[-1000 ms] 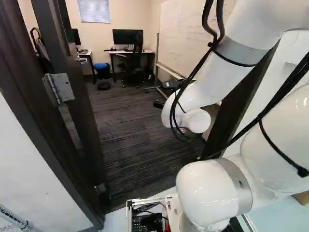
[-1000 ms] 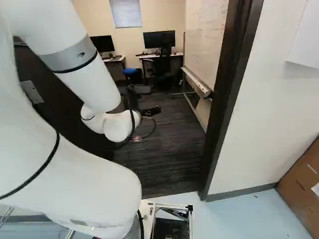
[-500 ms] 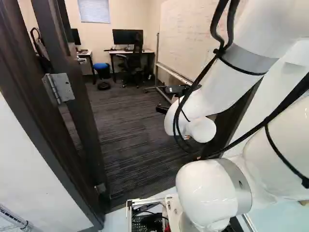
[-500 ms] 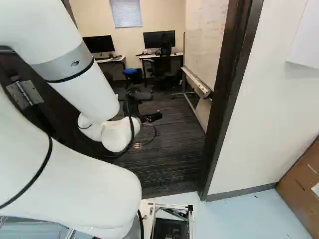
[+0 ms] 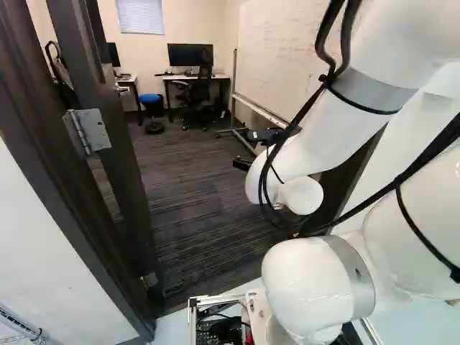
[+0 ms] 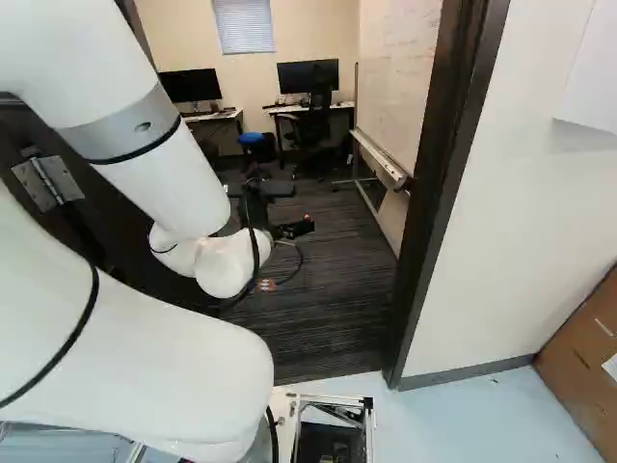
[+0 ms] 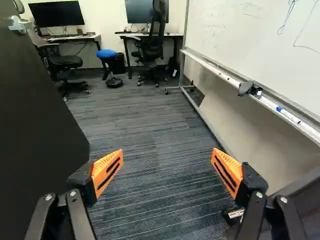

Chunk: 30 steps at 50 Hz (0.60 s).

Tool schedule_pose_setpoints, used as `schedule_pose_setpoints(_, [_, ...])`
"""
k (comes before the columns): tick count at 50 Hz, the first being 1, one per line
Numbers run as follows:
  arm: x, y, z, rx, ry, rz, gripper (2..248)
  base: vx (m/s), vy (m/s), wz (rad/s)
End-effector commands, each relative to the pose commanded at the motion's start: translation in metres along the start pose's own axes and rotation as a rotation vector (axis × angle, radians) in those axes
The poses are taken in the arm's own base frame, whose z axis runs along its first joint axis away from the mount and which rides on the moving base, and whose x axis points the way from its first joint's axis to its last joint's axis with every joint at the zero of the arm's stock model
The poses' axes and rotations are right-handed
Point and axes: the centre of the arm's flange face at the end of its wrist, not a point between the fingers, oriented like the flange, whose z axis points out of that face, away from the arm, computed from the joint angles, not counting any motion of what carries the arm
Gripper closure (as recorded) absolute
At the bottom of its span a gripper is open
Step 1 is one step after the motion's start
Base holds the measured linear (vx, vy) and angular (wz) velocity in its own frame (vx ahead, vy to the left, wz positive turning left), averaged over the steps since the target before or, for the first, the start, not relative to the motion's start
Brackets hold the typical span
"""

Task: Open the door and move inside

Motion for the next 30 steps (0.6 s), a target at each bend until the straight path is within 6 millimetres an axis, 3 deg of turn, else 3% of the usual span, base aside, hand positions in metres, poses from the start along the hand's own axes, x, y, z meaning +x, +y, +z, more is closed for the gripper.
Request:
schedule_pose_setpoints(18, [0.0, 0.0, 0.0, 0.0, 0.0, 0.0, 3, 0.01, 0.001, 0.0])
schedule_pose_setpoints(30, [0.0, 0.0, 0.0, 0.0, 0.0, 0.0, 3, 0.133, 0.004, -0.003])
